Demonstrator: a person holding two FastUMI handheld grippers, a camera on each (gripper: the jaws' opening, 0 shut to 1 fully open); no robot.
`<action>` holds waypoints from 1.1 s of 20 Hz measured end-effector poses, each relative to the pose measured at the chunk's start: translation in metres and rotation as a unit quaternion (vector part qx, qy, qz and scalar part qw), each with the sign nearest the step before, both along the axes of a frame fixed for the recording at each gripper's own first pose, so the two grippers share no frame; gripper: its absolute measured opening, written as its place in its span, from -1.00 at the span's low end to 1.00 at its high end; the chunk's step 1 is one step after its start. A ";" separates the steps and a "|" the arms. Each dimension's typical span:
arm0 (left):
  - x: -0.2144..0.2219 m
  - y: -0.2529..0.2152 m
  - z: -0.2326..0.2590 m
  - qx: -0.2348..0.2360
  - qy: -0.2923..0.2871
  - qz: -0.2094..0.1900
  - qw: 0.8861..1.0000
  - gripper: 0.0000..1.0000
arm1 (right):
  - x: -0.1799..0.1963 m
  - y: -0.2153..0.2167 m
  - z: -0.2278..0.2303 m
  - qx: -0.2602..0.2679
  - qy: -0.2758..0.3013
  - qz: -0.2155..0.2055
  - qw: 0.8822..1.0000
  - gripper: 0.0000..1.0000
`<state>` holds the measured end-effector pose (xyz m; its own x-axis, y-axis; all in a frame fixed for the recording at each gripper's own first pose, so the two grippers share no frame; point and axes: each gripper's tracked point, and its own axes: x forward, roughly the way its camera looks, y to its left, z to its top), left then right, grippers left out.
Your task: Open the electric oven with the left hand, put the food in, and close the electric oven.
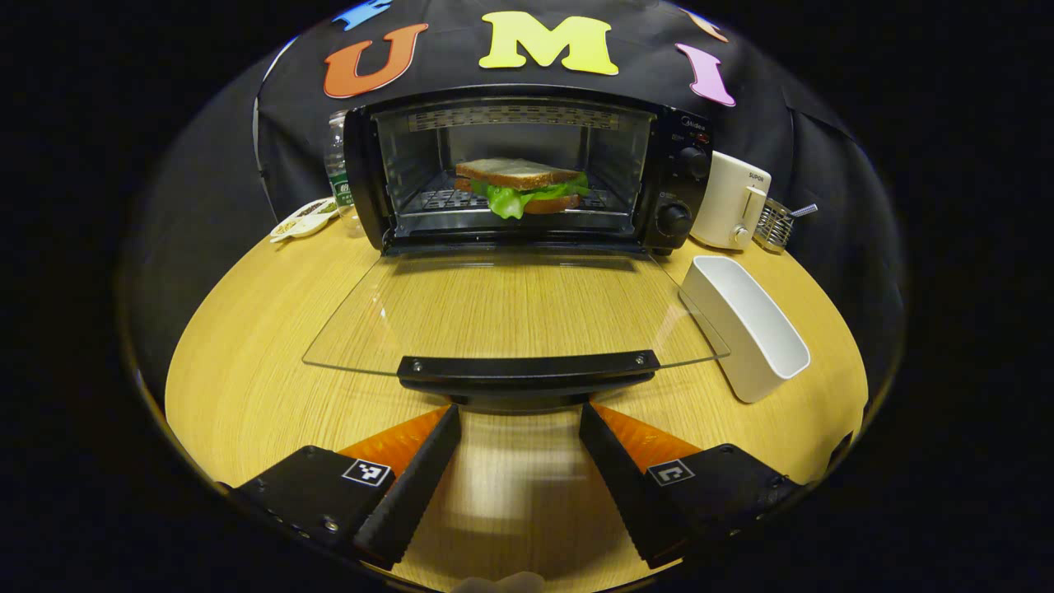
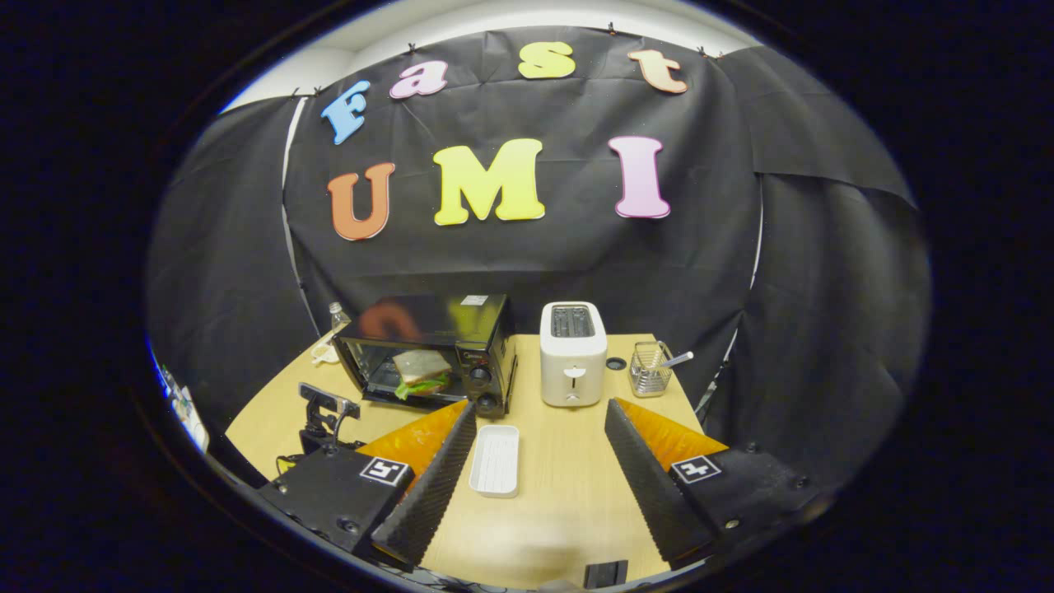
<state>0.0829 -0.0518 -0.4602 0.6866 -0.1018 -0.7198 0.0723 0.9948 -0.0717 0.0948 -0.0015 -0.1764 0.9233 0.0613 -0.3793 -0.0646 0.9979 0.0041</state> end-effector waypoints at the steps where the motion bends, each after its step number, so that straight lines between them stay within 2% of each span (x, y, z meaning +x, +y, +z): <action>1: -0.001 0.000 -0.001 0.000 0.003 -0.001 1.000 0.91 | 0.002 -0.001 0.000 0.001 0.001 -0.001 1.000 0.80; 2: -0.001 0.001 0.000 0.000 0.002 0.000 1.000 0.90 | 0.003 -0.003 -0.002 0.001 0.001 -0.003 1.000 0.80; 3: -0.002 0.002 0.001 0.000 0.003 0.001 1.000 0.90 | 0.005 -0.004 -0.002 0.002 0.002 -0.003 1.000 1.00; 4: -0.001 0.002 0.003 -0.005 0.001 0.003 1.000 0.92 | 0.005 -0.004 -0.002 0.004 0.002 -0.003 1.000 0.80; 5: 0.000 0.001 0.006 -0.008 0.000 0.004 1.000 0.92 | 0.006 -0.005 -0.002 0.005 0.002 -0.003 1.000 1.00; 6: 0.000 0.001 0.009 -0.005 -0.001 0.003 1.000 0.92 | 0.007 -0.005 -0.002 0.006 0.003 -0.002 1.000 0.80; 7: 0.000 0.001 0.011 -0.001 -0.002 0.001 1.000 0.92 | 0.007 -0.006 -0.002 0.006 0.002 -0.002 1.000 1.00; 9: 0.003 0.002 0.020 0.003 -0.008 -0.001 1.000 0.92 | 0.008 -0.007 0.000 0.010 0.001 -0.002 1.000 1.00; 10: 0.004 0.003 0.024 0.002 -0.011 0.000 1.000 0.92 | 0.009 -0.008 0.000 0.012 0.000 -0.002 1.000 0.80; 11: 0.006 0.003 0.030 0.002 -0.014 0.000 1.000 1.00 | 0.010 -0.008 -0.001 0.014 0.000 -0.002 1.000 1.00; 12: 0.007 0.003 0.035 0.002 -0.017 0.001 1.000 0.92 | 0.010 -0.009 0.000 0.016 -0.001 -0.001 1.000 1.00; 13: 0.009 0.004 0.041 0.001 -0.022 0.002 1.000 1.00 | 0.010 -0.009 0.000 0.018 0.000 0.000 1.000 1.00; 14: 0.012 0.004 0.048 0.000 -0.026 0.004 1.000 0.92 | 0.012 -0.009 -0.001 0.020 0.001 -0.001 1.000 1.00; 19: 0.037 0.008 0.077 0.007 -0.048 0.009 0.999 0.92 | 0.014 -0.012 -0.003 0.036 0.002 -0.005 0.999 1.00; 20: 0.043 0.008 0.083 0.005 -0.051 0.010 0.999 0.92 | 0.016 -0.015 -0.003 0.038 0.002 -0.008 0.999 0.80; 21: 0.050 0.009 0.090 0.005 -0.058 0.013 0.998 0.92 | 0.018 -0.016 0.000 0.043 -0.001 -0.011 0.999 1.00; 22: 0.058 0.009 0.097 0.006 -0.065 0.012 0.998 0.92 | 0.020 -0.018 0.001 0.048 -0.003 -0.014 0.999 1.00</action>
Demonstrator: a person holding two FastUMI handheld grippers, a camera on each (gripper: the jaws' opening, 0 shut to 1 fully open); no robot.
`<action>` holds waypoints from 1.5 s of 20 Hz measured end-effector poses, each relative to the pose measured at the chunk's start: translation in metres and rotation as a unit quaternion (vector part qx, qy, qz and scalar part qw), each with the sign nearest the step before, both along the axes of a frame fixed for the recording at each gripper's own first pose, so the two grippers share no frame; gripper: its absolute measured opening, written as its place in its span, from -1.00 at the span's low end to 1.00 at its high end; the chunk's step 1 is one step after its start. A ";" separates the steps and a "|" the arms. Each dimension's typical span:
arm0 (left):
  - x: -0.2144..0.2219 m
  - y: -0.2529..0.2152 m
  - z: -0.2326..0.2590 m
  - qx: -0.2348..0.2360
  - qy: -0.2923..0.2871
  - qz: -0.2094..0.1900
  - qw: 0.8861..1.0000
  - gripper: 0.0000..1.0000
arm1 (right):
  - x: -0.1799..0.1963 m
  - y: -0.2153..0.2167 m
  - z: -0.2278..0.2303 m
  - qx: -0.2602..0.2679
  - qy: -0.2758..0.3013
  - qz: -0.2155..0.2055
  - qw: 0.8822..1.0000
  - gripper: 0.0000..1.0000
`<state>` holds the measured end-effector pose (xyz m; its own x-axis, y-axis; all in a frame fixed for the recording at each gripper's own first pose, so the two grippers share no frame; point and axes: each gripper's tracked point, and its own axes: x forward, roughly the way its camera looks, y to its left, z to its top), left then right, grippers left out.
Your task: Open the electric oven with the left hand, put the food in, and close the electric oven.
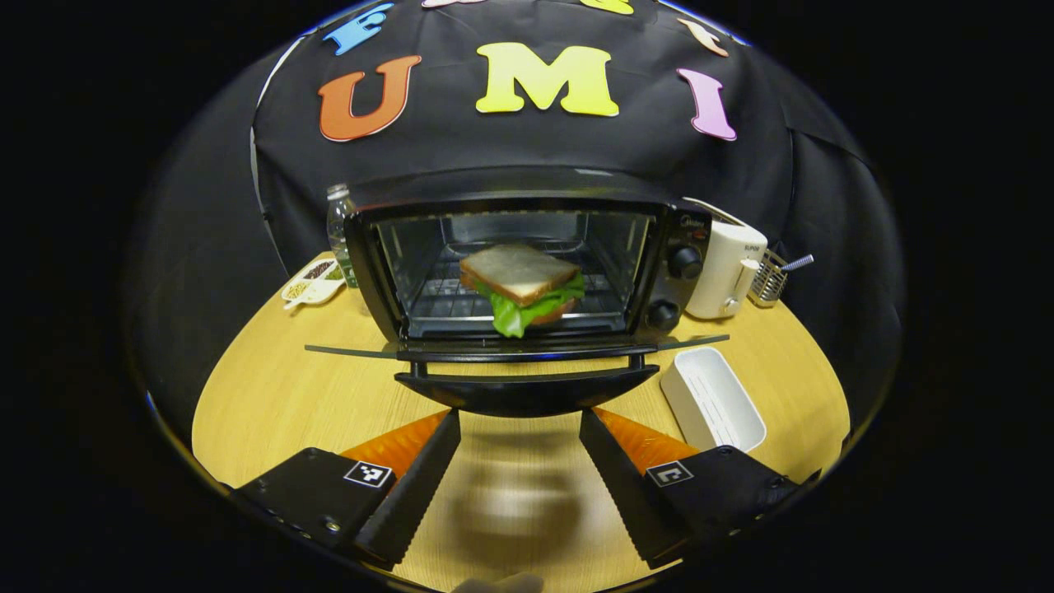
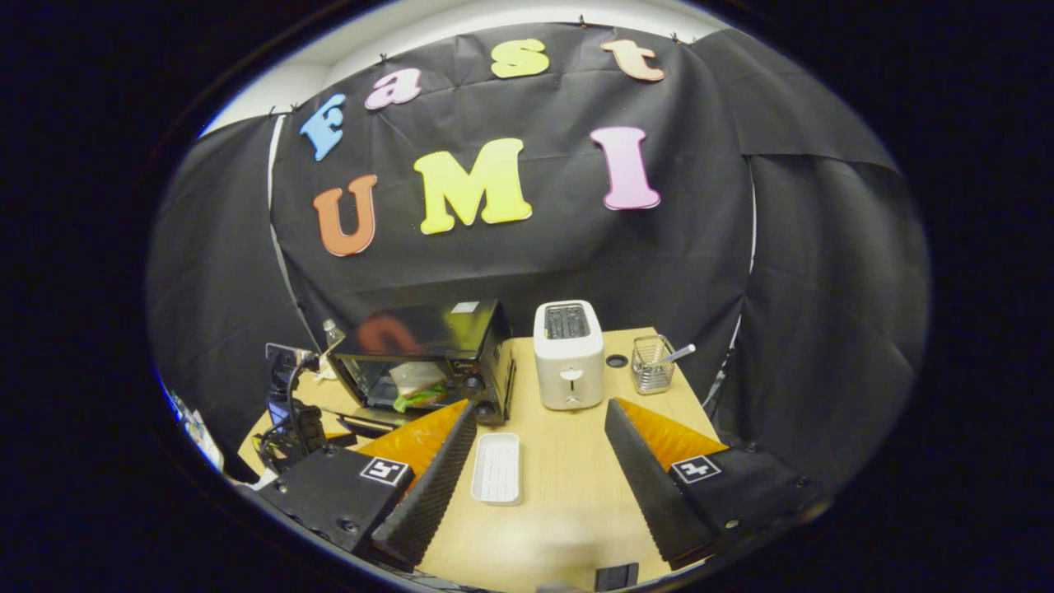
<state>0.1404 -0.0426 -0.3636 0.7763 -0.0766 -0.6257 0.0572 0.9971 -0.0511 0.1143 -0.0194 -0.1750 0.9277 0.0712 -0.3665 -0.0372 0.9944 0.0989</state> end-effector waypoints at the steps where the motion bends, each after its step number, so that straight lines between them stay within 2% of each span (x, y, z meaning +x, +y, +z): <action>1: 0.009 0.000 0.007 0.003 -0.006 -0.003 1.000 0.92 | 0.001 -0.003 0.002 0.003 -0.003 -0.003 1.000 1.00; 7: 0.050 0.002 0.038 0.002 -0.029 -0.002 1.000 0.92 | 0.008 -0.014 0.007 0.012 -0.007 -0.015 1.000 1.00; 8: 0.052 0.002 0.039 0.002 -0.032 -0.002 0.999 0.92 | 0.008 -0.014 0.007 0.015 -0.007 -0.013 1.000 0.80; 9: 0.052 0.002 0.040 0.003 -0.032 -0.001 0.999 0.92 | 0.008 -0.013 0.008 0.015 -0.007 -0.010 1.000 1.00; 15: 0.047 0.002 0.041 0.011 -0.026 0.017 0.999 0.92 | 0.012 -0.011 0.008 0.017 -0.007 0.018 1.000 1.00; 18: 0.036 0.001 0.054 0.012 -0.035 0.037 0.999 0.92 | 0.013 -0.009 0.011 0.014 -0.012 0.048 0.999 1.00; 19: 0.030 0.003 0.059 0.014 -0.036 0.047 0.998 0.92 | 0.013 -0.007 0.013 0.014 -0.013 0.062 0.998 0.80; 20: 0.023 0.003 0.067 0.013 -0.041 0.057 0.997 0.92 | 0.011 -0.006 0.014 0.012 -0.013 0.074 0.997 1.00; 21: 0.017 -0.001 0.077 0.006 -0.049 0.063 0.997 0.92 | 0.011 -0.005 0.017 0.012 -0.018 0.085 0.996 1.00; 22: 0.007 -0.003 0.086 0.002 -0.057 0.068 0.996 0.92 | 0.010 -0.006 0.020 0.007 -0.023 0.089 0.996 0.80; 23: -0.002 -0.004 0.100 0.000 -0.069 0.069 0.995 0.92 | 0.009 -0.009 0.021 0.001 -0.026 0.087 0.996 1.00; 24: -0.010 -0.004 0.117 0.000 -0.084 0.072 0.994 0.92 | 0.007 -0.009 0.023 0.001 -0.029 0.086 0.996 1.00; 25: -0.020 -0.003 0.133 -0.002 -0.098 0.070 0.993 0.92 | 0.003 -0.007 0.028 0.006 -0.034 0.085 0.996 0.80; 26: -0.032 -0.001 0.149 0.000 -0.113 0.072 0.991 0.91 | -0.001 -0.005 0.032 0.006 -0.039 0.082 0.996 1.00; 30: -0.077 0.017 0.227 -0.004 -0.184 0.066 0.981 0.91 | -0.030 0.007 0.049 0.006 -0.045 0.065 0.997 1.00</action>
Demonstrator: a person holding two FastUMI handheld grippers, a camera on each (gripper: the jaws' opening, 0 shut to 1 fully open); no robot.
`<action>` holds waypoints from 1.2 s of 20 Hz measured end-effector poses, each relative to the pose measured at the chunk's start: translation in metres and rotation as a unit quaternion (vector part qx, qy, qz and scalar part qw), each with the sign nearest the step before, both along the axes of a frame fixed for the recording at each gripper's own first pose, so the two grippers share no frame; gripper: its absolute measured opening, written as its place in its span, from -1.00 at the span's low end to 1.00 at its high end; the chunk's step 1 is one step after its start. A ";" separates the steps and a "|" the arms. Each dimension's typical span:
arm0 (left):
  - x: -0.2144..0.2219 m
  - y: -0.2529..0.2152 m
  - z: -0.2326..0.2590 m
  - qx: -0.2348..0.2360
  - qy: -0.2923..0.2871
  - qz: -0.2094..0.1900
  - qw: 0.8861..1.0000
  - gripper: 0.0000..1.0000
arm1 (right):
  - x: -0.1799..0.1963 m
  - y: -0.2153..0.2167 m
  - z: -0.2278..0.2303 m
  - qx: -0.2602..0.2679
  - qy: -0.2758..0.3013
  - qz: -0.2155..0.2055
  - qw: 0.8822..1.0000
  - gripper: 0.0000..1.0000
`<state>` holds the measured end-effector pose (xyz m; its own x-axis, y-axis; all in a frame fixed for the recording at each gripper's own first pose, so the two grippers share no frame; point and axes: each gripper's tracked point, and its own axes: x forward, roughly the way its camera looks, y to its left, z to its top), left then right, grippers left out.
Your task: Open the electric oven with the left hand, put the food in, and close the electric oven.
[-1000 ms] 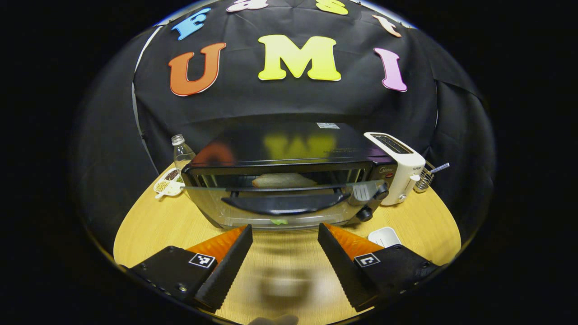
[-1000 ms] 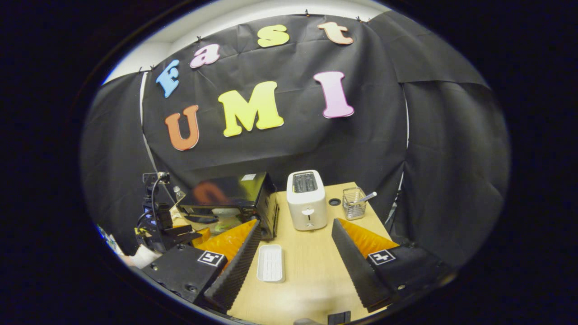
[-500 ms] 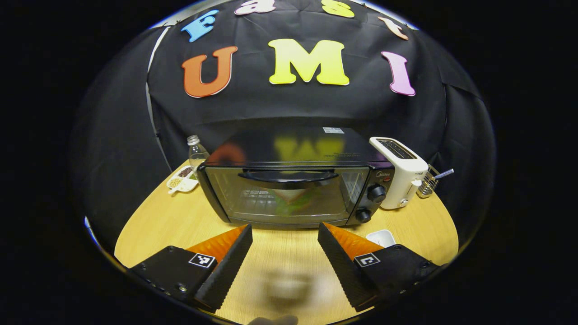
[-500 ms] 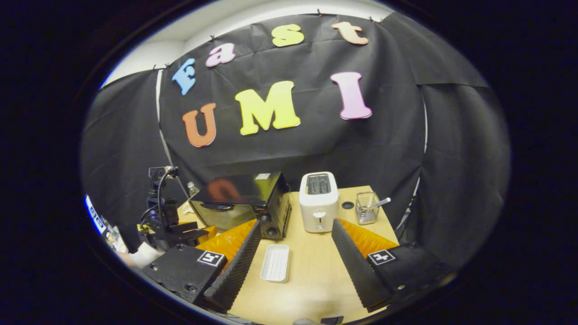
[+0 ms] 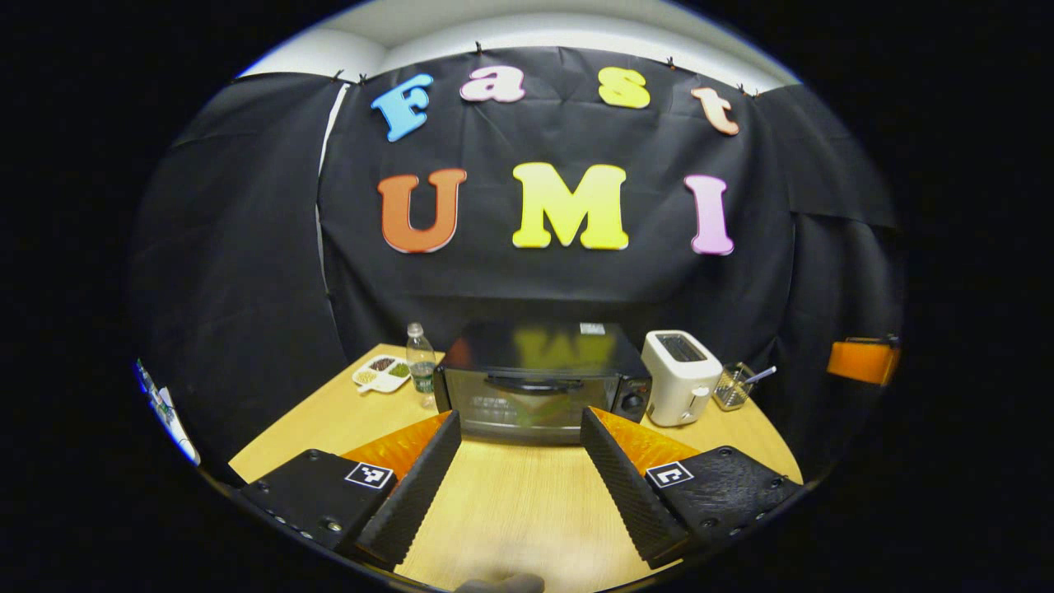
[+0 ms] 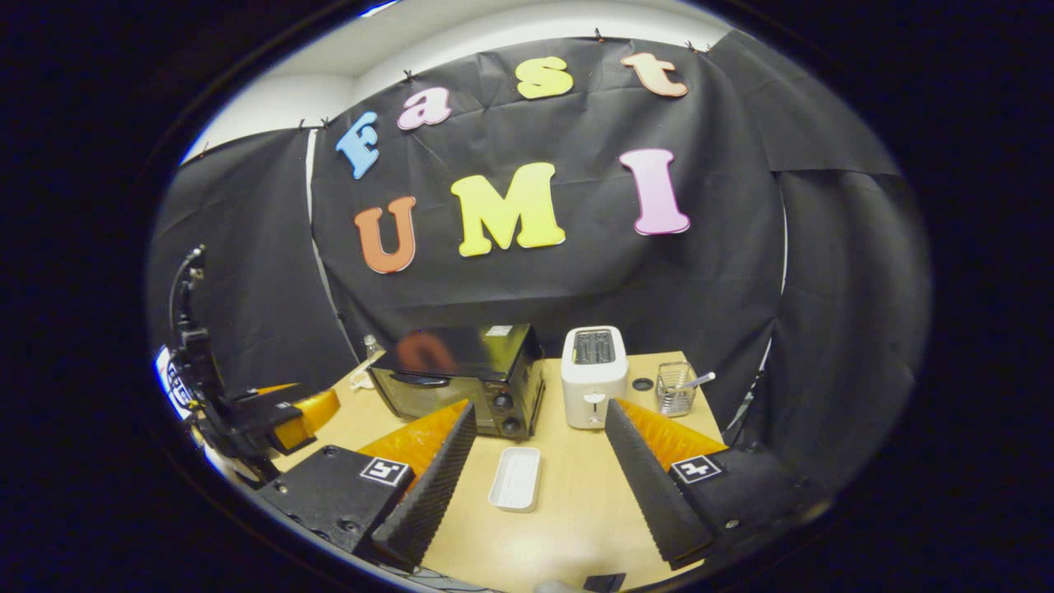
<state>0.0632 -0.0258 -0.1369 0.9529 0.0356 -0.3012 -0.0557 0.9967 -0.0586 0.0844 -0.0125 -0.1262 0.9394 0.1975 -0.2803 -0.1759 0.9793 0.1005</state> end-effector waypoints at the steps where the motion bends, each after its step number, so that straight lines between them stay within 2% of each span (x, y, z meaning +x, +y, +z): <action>1: -0.011 0.007 0.020 0.003 -0.016 -0.007 1.000 0.91 | -0.009 0.001 0.009 -0.007 -0.008 -0.010 1.000 0.79; 2: -0.022 0.014 0.039 0.010 -0.032 -0.012 0.999 0.91 | -0.019 0.005 0.019 -0.013 -0.021 -0.018 1.000 1.00; 3: -0.033 0.025 0.056 0.020 -0.049 -0.014 0.999 0.91 | -0.028 0.009 0.034 -0.017 -0.038 -0.025 0.999 1.00; 4: -0.043 0.034 0.069 0.028 -0.060 -0.017 0.998 0.91 | -0.039 0.013 0.048 -0.023 -0.053 -0.031 0.998 0.79; 5: -0.053 0.039 0.084 0.034 -0.073 -0.021 0.997 1.00 | -0.050 0.018 0.062 -0.029 -0.070 -0.038 0.996 0.80; 8: -0.078 0.051 0.115 0.040 -0.105 -0.029 0.993 0.91 | -0.078 0.033 0.102 -0.036 -0.115 -0.049 0.992 0.80; 9: -0.084 0.052 0.124 0.036 -0.111 -0.030 0.993 0.90 | -0.085 0.037 0.110 -0.038 -0.125 -0.051 0.990 1.00; 10: -0.090 0.055 0.129 0.032 -0.116 -0.028 0.992 0.90 | -0.092 0.041 0.119 -0.040 -0.134 -0.055 0.989 0.80; 11: -0.094 0.059 0.135 0.029 -0.123 -0.025 0.992 0.90 | -0.099 0.044 0.126 -0.043 -0.143 -0.060 0.987 0.79; 12: -0.096 0.060 0.139 0.023 -0.128 -0.025 0.991 0.91 | -0.105 0.046 0.131 -0.045 -0.148 -0.065 0.986 0.79; 13: -0.099 0.058 0.143 0.017 -0.131 -0.028 0.991 0.91 | -0.111 0.048 0.134 -0.048 -0.154 -0.070 0.984 1.00; 14: -0.100 0.058 0.146 0.015 -0.133 -0.029 0.991 0.90 | -0.116 0.051 0.137 -0.052 -0.158 -0.073 0.983 0.79; 15: -0.103 0.058 0.149 0.014 -0.136 -0.030 0.990 0.90 | -0.120 0.052 0.138 -0.056 -0.161 -0.076 0.982 1.00; 18: -0.102 0.060 0.157 0.009 -0.145 -0.032 0.989 0.90 | -0.127 0.058 0.141 -0.055 -0.164 -0.080 0.982 1.00; 19: -0.102 0.060 0.159 0.008 -0.149 -0.033 0.988 0.91 | -0.128 0.058 0.140 -0.052 -0.162 -0.081 0.982 0.79; 20: -0.101 0.060 0.161 0.009 -0.151 -0.034 0.988 0.90 | -0.129 0.058 0.140 -0.049 -0.159 -0.084 0.982 1.00; 24: -0.097 0.060 0.163 0.007 -0.153 -0.038 0.987 0.90 | -0.129 0.055 0.141 -0.044 -0.158 -0.094 0.982 1.00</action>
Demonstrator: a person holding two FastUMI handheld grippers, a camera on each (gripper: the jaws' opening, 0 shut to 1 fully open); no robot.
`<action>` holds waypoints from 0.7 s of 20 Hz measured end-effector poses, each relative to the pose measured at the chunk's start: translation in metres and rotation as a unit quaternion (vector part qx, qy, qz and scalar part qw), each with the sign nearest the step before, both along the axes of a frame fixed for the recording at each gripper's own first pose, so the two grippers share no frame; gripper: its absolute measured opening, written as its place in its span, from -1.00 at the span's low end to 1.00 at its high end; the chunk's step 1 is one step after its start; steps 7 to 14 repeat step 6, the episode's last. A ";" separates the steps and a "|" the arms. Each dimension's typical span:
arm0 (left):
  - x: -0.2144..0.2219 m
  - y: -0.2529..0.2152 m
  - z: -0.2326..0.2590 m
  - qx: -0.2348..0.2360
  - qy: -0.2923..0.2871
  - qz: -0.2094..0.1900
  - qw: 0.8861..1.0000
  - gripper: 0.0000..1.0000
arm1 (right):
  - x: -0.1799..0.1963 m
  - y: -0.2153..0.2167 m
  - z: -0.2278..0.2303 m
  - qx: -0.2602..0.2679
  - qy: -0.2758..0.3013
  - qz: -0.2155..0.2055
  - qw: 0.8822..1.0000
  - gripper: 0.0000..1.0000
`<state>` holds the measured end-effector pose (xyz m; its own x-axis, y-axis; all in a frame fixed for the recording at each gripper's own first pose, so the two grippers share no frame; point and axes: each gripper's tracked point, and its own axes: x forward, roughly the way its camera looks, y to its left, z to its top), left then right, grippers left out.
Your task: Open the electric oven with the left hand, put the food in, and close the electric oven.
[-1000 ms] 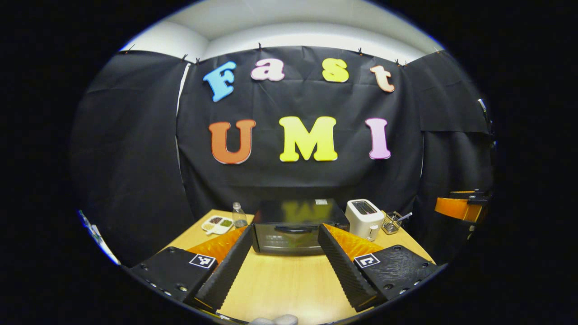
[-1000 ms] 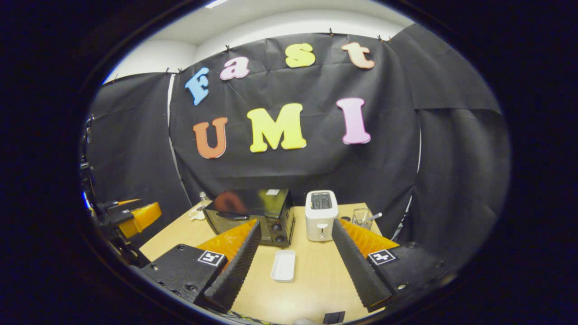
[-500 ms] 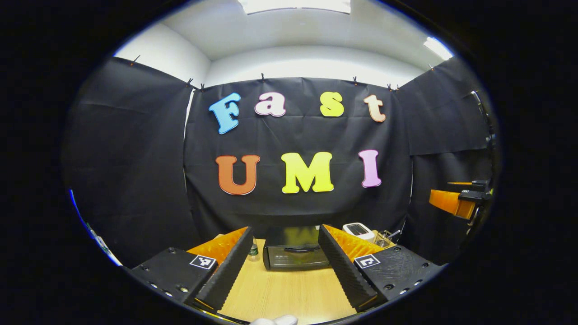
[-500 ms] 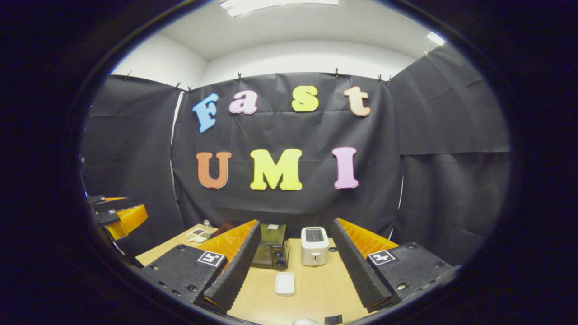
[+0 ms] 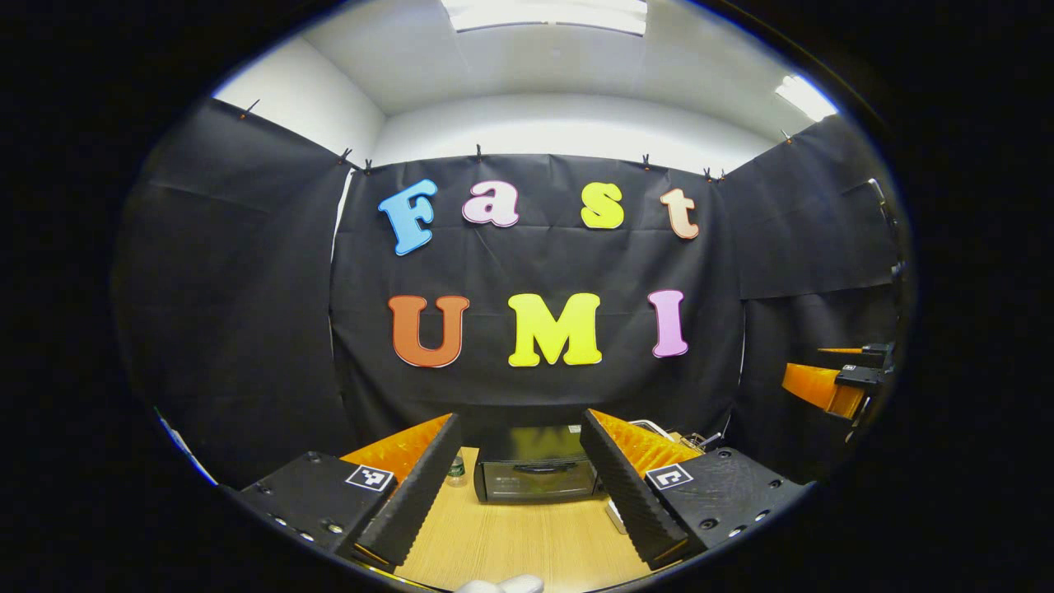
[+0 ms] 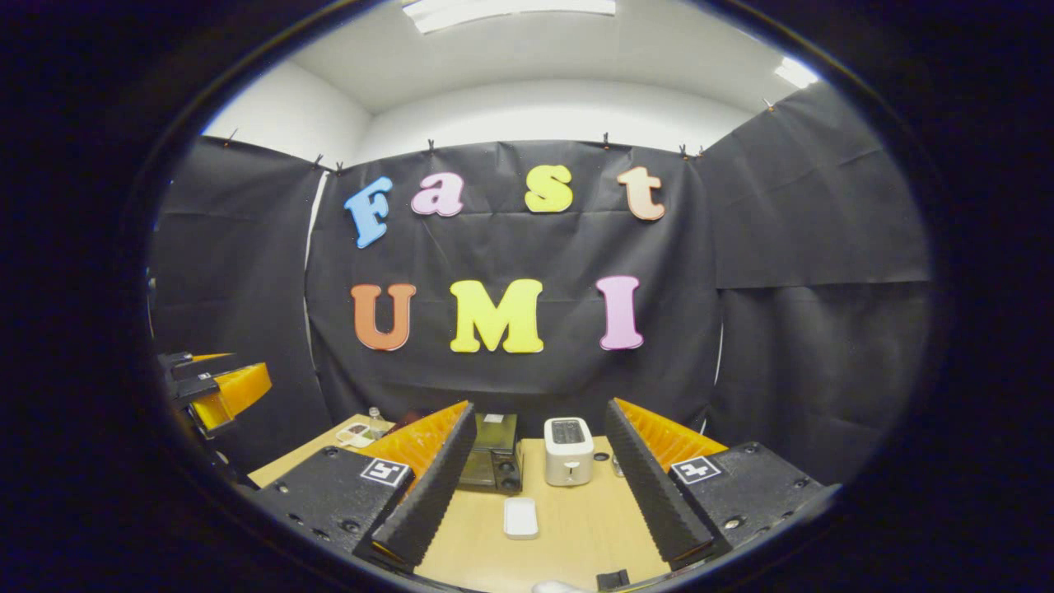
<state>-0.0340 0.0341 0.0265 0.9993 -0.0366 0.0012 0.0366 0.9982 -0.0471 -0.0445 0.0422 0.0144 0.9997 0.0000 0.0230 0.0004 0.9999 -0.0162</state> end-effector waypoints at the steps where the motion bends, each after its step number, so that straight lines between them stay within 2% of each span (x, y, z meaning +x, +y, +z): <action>1: 0.001 -0.001 -0.001 0.000 0.002 -0.003 1.000 0.90 | 0.001 0.000 -0.001 0.002 0.001 -0.002 1.000 1.00; 14: 0.008 0.000 -0.002 0.003 -0.001 -0.005 1.000 0.90 | 0.001 -0.005 0.002 0.000 -0.005 -0.010 1.000 1.00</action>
